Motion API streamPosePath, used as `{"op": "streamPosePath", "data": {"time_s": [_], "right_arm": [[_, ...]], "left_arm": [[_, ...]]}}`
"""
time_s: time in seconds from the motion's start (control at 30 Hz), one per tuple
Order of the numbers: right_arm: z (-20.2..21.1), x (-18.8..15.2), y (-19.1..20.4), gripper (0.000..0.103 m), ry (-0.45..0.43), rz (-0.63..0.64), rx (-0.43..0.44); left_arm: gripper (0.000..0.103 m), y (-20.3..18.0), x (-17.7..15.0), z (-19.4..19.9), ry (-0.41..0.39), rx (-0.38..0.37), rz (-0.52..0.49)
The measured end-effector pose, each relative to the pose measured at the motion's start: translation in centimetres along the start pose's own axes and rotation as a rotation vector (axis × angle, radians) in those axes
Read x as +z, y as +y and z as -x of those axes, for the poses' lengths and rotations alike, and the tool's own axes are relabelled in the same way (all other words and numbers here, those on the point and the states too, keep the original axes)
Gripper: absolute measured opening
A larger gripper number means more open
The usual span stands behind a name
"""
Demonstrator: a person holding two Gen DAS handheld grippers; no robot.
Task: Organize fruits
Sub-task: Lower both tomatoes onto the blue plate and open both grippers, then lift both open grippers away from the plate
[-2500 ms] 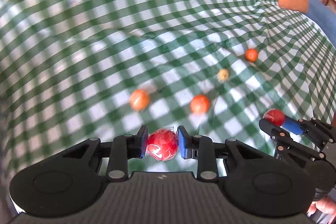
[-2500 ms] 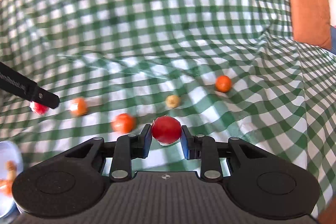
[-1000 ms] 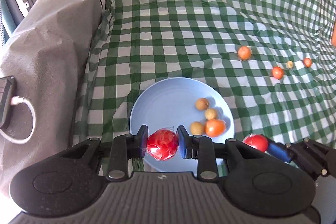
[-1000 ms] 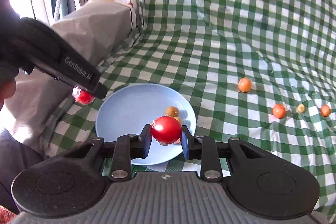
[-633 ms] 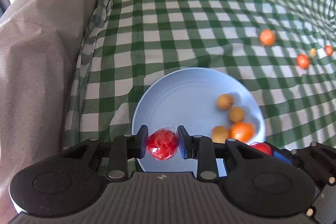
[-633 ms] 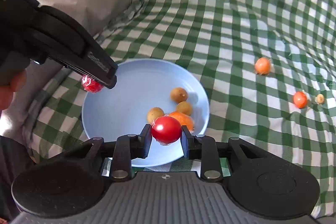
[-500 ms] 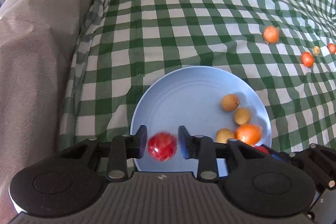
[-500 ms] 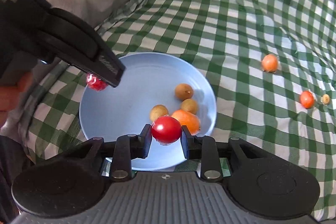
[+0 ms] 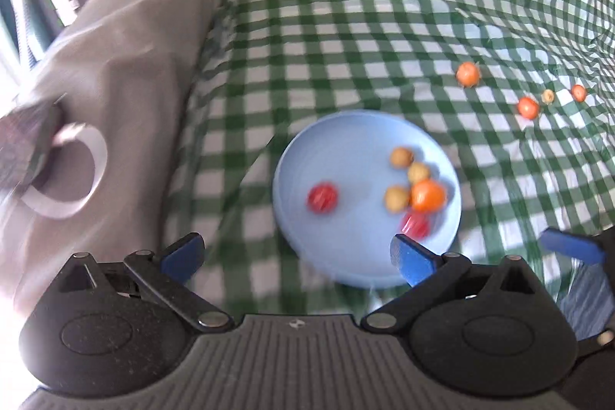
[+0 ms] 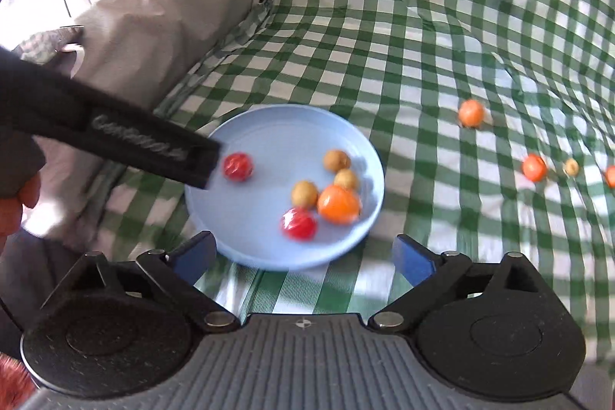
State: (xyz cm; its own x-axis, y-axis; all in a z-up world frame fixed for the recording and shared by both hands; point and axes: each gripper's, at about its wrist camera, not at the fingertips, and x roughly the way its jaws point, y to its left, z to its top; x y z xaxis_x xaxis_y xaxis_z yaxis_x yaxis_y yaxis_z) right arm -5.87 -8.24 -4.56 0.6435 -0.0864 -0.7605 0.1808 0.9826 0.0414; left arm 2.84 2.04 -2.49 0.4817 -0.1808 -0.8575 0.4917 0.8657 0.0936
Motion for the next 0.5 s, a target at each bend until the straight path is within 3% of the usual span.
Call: {"op": "streamPosePath", "data": {"time_s": [0.17,0.5], "right_arm": [[4.1,-2.6,1.1,0.101,-0.059,0.020,-0.033],[8.9,-4.3,2.1,0.102,-0.192,0.038,-0.071]], "left_arm": [[0.103,1.2,-3.6,2.9,-0.002,0.042,0.042],[0.103,0.2,-5.2,7.9,-0.109,0.046,0.034]]}}
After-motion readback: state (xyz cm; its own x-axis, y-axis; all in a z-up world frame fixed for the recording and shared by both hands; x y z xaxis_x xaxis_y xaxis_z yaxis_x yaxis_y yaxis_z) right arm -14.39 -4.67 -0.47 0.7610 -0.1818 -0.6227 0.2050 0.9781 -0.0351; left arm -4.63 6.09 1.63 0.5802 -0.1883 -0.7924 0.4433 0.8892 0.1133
